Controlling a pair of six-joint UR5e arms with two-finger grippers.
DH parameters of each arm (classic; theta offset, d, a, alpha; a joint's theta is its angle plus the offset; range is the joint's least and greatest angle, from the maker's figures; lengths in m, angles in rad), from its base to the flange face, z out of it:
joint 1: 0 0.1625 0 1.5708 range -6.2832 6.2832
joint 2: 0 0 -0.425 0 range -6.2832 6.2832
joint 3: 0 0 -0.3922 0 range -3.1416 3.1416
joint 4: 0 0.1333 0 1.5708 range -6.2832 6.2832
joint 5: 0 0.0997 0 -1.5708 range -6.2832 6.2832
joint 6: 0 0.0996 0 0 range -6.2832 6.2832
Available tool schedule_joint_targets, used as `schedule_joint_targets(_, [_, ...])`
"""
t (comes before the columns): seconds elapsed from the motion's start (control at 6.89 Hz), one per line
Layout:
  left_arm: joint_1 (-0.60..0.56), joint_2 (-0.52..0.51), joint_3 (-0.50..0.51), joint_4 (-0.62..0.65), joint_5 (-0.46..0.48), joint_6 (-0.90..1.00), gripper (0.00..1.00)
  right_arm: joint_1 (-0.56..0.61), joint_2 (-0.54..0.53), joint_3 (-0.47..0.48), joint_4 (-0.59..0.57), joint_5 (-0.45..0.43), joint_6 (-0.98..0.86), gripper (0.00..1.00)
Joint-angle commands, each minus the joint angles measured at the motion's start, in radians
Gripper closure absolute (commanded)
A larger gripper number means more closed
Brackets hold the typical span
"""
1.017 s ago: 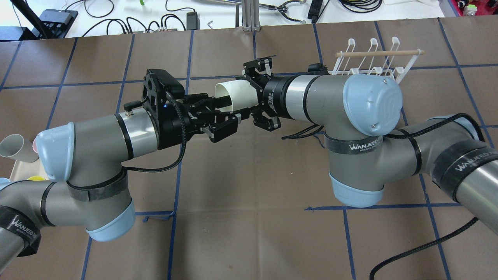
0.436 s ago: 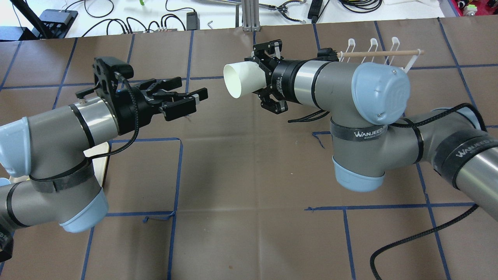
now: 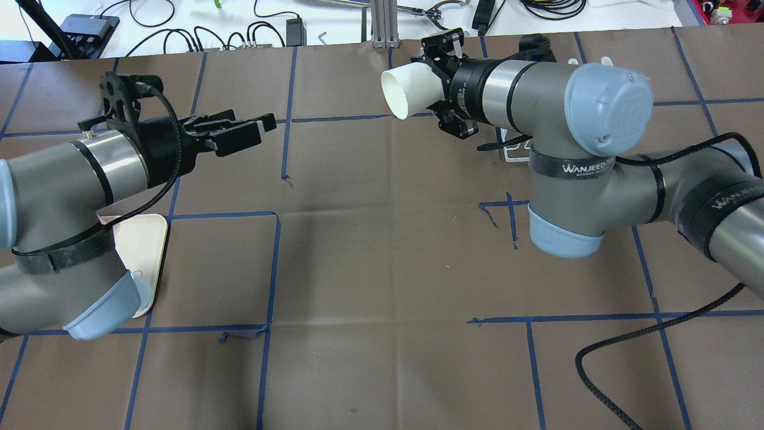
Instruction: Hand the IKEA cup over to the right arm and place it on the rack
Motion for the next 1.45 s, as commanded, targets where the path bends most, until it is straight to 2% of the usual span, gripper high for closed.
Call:
schedule_joint_targets(0.0, [-0.008,-0.012,0.155,-0.286,0.229,-0.109,0.01,-0.049,0.069,-0.070,-0.021,-0.042,-0.249,0.88])
schedule_joint_targets(0.29, [-0.069,-0.014,0.332,-0.692,0.480,-0.123,0.01,-0.123,0.139,-0.118,-0.050,-0.114,-0.577,0.89])
schedule_joint_targets(0.44, [-0.113,-0.014,0.437,-0.919,0.582,-0.153,0.01,-0.160,0.179,-0.127,-0.143,-0.136,-0.730,0.89])
schedule_joint_targets(0.58, [-0.138,-0.014,0.525,-1.125,0.654,-0.158,0.01,-0.184,0.228,-0.155,-0.225,-0.159,-0.859,0.89])
schedule_joint_targets(0.73, [-0.141,-0.014,0.579,-1.262,0.683,-0.160,0.01,-0.198,0.289,-0.197,-0.288,-0.166,-0.999,0.89])
schedule_joint_targets(0.87, [-0.150,-0.008,0.598,-1.342,0.714,-0.158,0.01,-0.226,0.344,-0.243,-0.384,-0.165,-1.131,0.89])
schedule_joint_targets(1.02, [-0.176,0.003,0.593,-1.360,0.718,-0.152,0.01,-0.232,0.384,-0.270,-0.420,-0.166,-1.245,0.88])
schedule_joint_targets(1.31, [-0.181,0.023,0.564,-1.357,0.763,-0.049,0.01,-0.235,0.435,-0.265,-0.457,-0.169,-1.292,0.88])
